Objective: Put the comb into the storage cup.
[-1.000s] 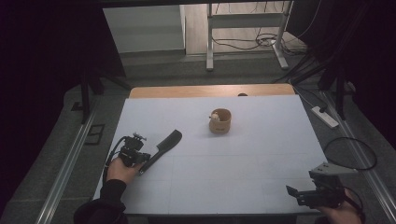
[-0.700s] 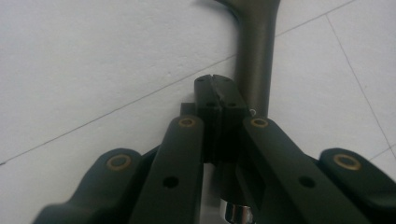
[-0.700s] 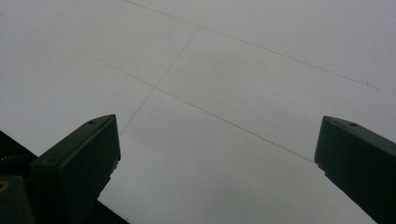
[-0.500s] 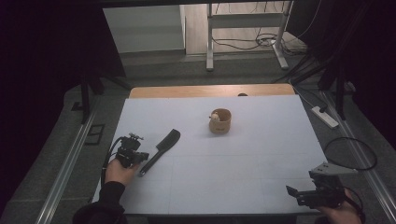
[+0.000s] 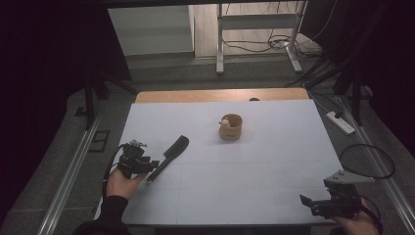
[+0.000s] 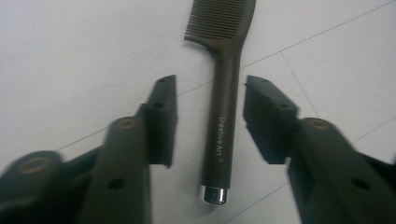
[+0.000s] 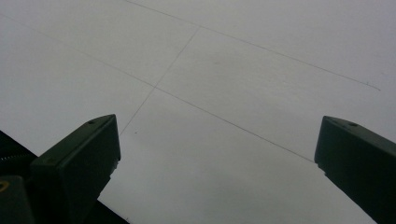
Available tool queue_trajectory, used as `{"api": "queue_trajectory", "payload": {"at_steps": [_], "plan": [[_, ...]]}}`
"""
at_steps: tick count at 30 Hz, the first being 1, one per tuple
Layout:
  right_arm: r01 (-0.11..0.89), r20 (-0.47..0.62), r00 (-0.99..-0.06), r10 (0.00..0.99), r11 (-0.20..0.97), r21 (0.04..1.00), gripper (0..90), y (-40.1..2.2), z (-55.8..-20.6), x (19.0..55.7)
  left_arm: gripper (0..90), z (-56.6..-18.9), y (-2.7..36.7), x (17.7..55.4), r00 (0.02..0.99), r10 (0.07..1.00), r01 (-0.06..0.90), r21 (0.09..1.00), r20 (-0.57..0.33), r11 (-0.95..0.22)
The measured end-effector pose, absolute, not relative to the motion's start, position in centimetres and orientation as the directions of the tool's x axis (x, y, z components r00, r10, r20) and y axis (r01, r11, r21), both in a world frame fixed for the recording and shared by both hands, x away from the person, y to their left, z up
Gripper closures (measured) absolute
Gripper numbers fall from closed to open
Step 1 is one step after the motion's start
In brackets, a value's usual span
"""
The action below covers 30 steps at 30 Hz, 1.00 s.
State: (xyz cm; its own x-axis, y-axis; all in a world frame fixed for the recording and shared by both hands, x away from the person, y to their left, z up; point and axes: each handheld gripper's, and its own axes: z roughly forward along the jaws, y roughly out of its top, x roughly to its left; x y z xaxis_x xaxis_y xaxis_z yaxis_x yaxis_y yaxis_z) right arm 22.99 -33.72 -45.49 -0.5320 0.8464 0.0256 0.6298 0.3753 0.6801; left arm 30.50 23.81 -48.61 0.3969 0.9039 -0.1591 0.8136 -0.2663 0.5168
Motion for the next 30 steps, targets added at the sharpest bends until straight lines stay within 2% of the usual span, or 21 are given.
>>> {"api": "queue_trajectory", "payload": {"at_steps": [7, 10, 11, 12, 13, 21, 30], "plan": [[0.630, 0.026, -0.532, 0.846, 0.375, 0.680, 0.2, -33.7, -45.5, 23.0, 30.5, -48.1, 23.5, 30.4, 0.400, 0.899, 0.801, 0.544, -0.176, -0.250], [0.630, 0.026, -0.533, 0.846, 0.376, 0.680, 0.2, -33.7, -45.5, 23.0, 17.4, -47.9, 23.5, 30.4, 0.406, 0.891, 0.798, 0.554, -0.204, -0.237], [0.630, 0.026, -0.533, 0.846, 0.376, 0.680, 0.2, -33.7, -45.5, 23.0, 17.4, -47.9, 23.6, 30.4, 0.408, 0.887, 0.797, 0.558, -0.218, -0.229], [0.630, 0.026, -0.533, 0.846, 0.376, 0.679, 0.2, -33.7, -45.5, 23.0, 11.2, -47.8, 23.6, 30.3, 0.418, 0.877, 0.794, 0.565, -0.239, -0.224], [0.630, 0.026, -0.533, 0.846, 0.376, 0.679, 0.2, -33.7, -45.5, 23.0, 9.4, -47.8, 23.6, 30.3, 0.418, 0.877, 0.794, 0.565, -0.239, -0.224], [0.631, 0.025, -0.533, 0.846, 0.378, 0.678, 0.2, -33.7, -45.5, 23.0, 0.1, -47.6, 23.0, 30.5, 0.452, 0.865, 0.772, 0.581, -0.219, -0.257], [0.633, 0.026, -0.534, 0.845, 0.378, 0.676, 0.2, -33.7, -45.5, 23.1, 0.0, -47.7, 22.0, 30.8, 0.470, 0.864, 0.767, 0.569, -0.183, -0.296]]}}
